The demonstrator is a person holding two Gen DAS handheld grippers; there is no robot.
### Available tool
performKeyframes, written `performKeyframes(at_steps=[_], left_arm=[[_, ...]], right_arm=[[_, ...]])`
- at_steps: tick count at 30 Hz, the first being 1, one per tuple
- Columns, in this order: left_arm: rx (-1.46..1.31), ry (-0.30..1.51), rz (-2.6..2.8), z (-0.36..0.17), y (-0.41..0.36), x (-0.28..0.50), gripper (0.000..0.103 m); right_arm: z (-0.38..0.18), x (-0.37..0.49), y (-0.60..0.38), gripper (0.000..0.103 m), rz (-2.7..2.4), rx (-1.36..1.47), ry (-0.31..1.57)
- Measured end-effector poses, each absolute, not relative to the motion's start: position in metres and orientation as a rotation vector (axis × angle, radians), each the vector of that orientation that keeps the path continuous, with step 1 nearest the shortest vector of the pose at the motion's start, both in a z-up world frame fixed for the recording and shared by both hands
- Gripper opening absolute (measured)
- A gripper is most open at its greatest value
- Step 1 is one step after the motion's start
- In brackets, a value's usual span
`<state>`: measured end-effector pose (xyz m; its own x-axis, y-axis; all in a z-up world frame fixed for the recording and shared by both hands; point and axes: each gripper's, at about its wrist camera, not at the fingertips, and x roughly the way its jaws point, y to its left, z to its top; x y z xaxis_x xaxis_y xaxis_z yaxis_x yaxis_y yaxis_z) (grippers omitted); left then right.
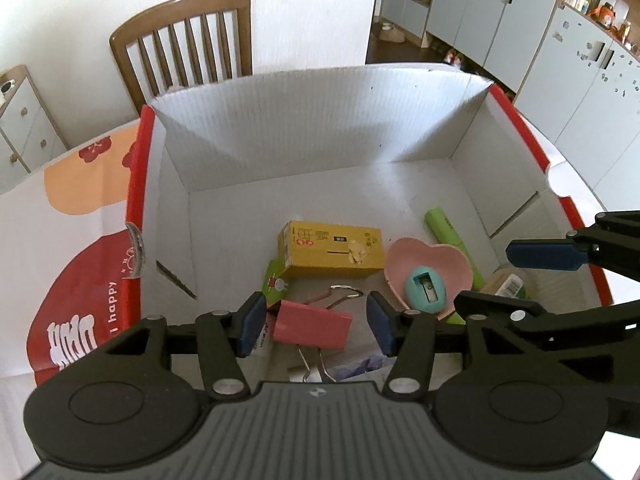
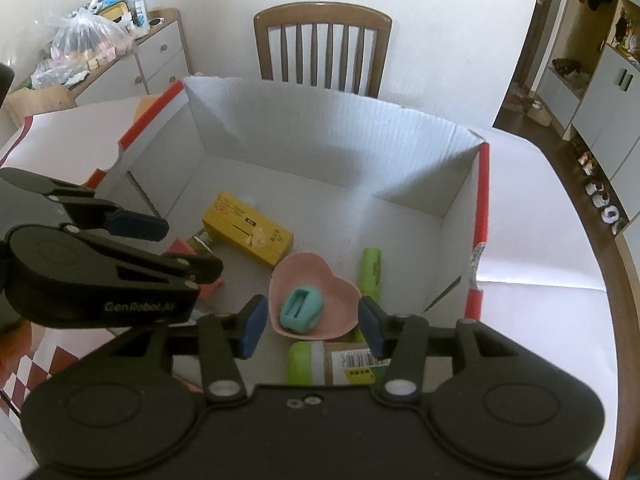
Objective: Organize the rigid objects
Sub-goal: 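Open both tools to drop the clip and sharpener into the box, then withdraw both tools from the box toward the remaining keychains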
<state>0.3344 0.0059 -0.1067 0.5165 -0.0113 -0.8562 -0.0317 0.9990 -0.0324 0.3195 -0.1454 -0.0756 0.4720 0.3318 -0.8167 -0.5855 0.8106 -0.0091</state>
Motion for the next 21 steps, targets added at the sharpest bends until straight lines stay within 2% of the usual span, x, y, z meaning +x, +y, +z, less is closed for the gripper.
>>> performKeyframes(at_steps=[21], left_arm=[[-0.046, 0.889, 0.011, -0.058, 0.009, 0.272, 0.06]], right_arm=[[-0.035, 0.261, -0.153, 0.068, 0.602, -0.26, 0.826]])
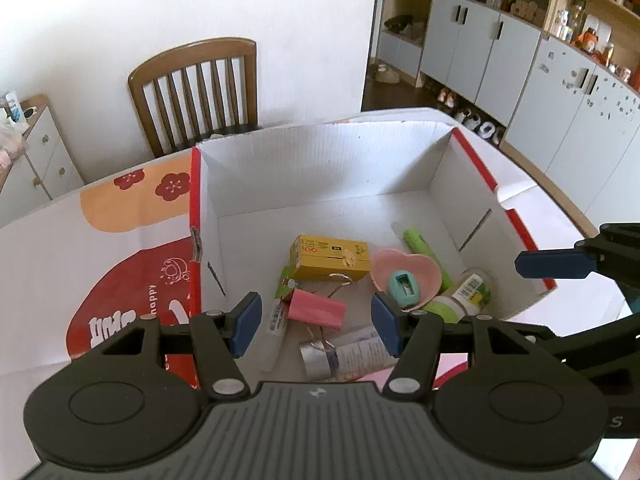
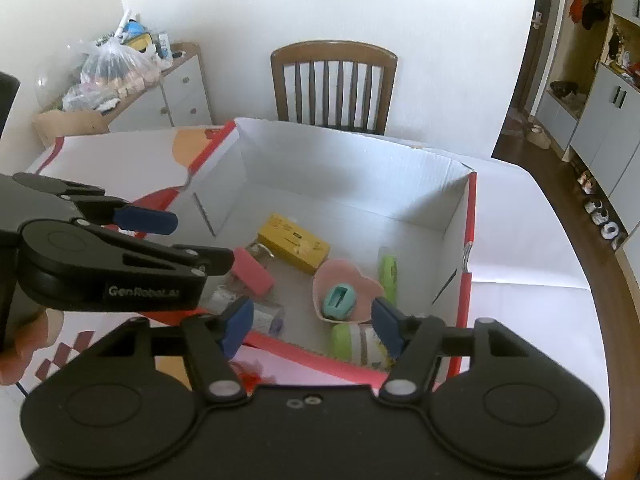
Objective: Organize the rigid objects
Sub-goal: 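Withdraw both tools from the box toward the remaining keychains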
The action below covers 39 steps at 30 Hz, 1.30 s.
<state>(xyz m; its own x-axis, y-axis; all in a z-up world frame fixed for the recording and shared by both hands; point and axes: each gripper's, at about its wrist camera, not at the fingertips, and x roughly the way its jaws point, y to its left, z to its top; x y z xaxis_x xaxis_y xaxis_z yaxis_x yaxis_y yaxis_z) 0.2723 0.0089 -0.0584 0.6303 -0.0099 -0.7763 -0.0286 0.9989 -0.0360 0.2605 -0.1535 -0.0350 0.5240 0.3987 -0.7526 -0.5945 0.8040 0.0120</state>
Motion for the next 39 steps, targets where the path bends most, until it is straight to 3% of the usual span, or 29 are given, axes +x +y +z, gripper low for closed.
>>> performKeyframes(at_steps=[10, 12, 16, 18, 23, 39], left_arm=[[-0.054, 0.823, -0.008, -0.037, 0.009, 0.232, 0.06], [-0.055, 0.812, -0.012, -0.034, 0.008, 0.223, 0.067], [-0.051, 0.794, -0.024, -0.031, 0.005, 0.207, 0.068], [-0.047, 0.789, -0.025, -0.031, 0.004, 0.2, 0.075], [-0.063, 0.772, -0.014, -0.036, 0.004, 0.184, 0.078], [-0.115, 0.782, 0.014, -0.074, -0.002, 0.157, 0.083]], right_arm=[[-0.02, 0.227, -0.165, 0.079, 0.615, -0.206, 0.78], [-0.018, 0.22, -0.167, 0.081, 0.617, -0.205, 0.769], [-0.017, 0.206, -0.174, 0.086, 0.617, -0.191, 0.756], [-0.017, 0.201, -0.178, 0.087, 0.618, -0.177, 0.75], [-0.023, 0.189, -0.189, 0.094, 0.625, -0.152, 0.738], [-0.067, 0.167, -0.209, 0.102, 0.68, -0.133, 0.742]])
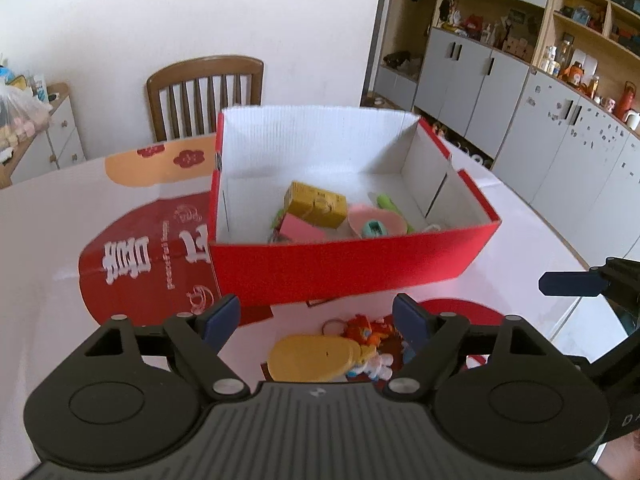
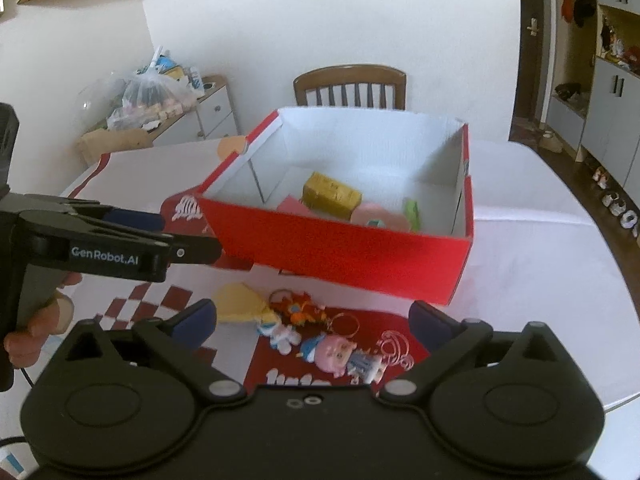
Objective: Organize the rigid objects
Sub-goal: 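Withdraw both tools from the box toward the remaining keychains, then lower left tool to the yellow pouch while right tool grasps the pink-haired doll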
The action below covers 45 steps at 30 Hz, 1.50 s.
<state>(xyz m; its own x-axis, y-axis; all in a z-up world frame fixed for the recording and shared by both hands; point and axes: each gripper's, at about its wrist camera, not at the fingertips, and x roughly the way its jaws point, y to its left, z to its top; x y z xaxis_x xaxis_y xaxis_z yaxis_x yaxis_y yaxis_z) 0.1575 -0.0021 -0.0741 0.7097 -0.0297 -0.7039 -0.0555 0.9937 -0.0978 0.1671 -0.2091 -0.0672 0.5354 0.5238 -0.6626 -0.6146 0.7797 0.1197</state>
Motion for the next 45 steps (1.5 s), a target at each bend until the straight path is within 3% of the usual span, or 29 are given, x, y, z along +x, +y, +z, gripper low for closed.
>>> performKeyframes(at_steps=[27, 45], left_arm=[[-0.178, 0.976, -0.067, -0.17, 0.009, 0.182, 0.083], [-0.138, 0.917, -0.144, -0.175, 0.013, 0.199, 0.087]], right_arm=[[-0.128, 0.197, -0.2, 0.099, 0.845, -0.385, 0.862], [-0.143, 0.215, -0.199, 0.07, 0.947, -0.442, 0.892]])
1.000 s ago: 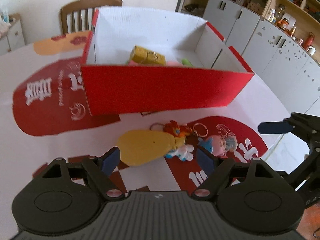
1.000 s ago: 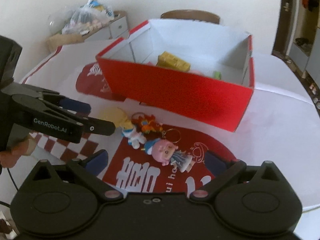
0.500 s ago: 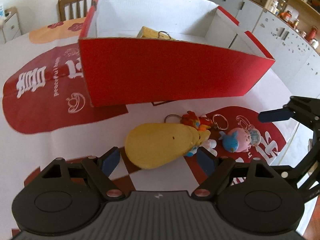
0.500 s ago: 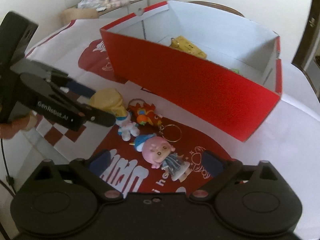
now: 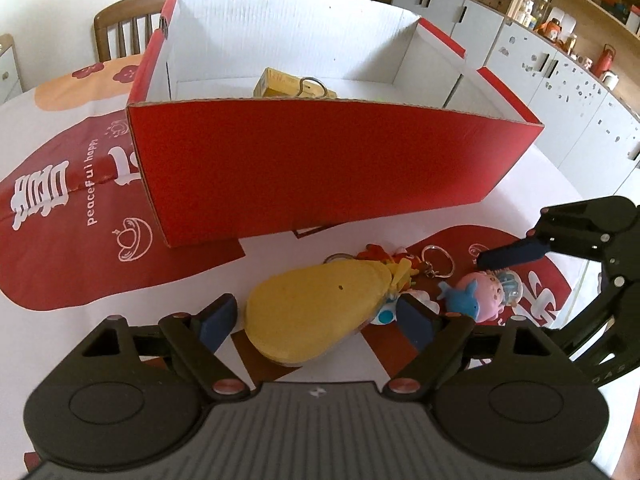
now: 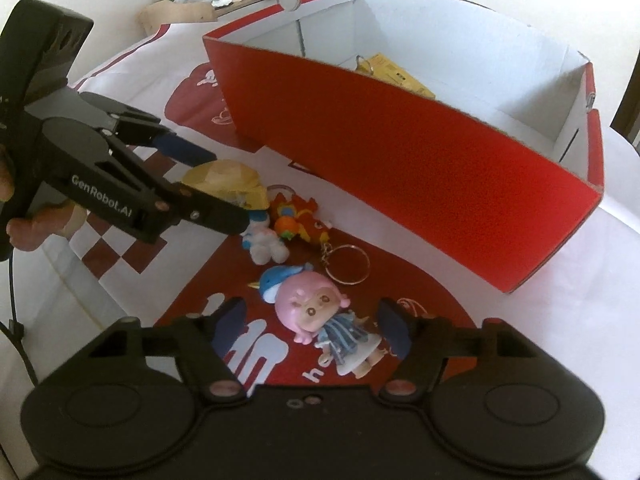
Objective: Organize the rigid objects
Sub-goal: 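Lower left tool to the yellow pouch while right tool grasps the pink-haired doll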
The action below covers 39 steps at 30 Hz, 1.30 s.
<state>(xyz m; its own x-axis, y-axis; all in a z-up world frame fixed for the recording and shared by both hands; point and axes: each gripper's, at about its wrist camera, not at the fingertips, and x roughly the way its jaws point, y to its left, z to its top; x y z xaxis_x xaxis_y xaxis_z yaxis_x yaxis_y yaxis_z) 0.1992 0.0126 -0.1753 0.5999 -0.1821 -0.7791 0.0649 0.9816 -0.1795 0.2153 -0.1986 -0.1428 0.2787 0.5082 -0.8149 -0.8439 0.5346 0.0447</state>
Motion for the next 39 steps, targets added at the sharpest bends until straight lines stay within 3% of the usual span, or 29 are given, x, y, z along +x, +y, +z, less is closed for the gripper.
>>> performKeyframes(at_steps=[7, 11, 24, 39], left_arm=[[-0.171, 0.903, -0.15, -0.176, 0.018, 0.197, 0.086], [-0.201, 0.897, -0.148, -0.175, 0.021, 0.196, 0.079], [-0.215, 0.891, -0.117, -0.165, 0.024, 0.182, 0.078], [-0.253, 0.806, -0.162, -0.114, 0.022, 0.157, 0.078]], right_arm=[[-0.143, 0.215, -0.198, 0.058, 0.93, -0.444, 0.881], [-0.142, 0.213, -0.199, 0.048, 0.91, -0.446, 0.874], [-0.137, 0.195, -0.196, 0.047, 0.787, -0.425, 0.855], [-0.09, 0.178, -0.197, 0.047, 0.671, -0.316, 0.816]])
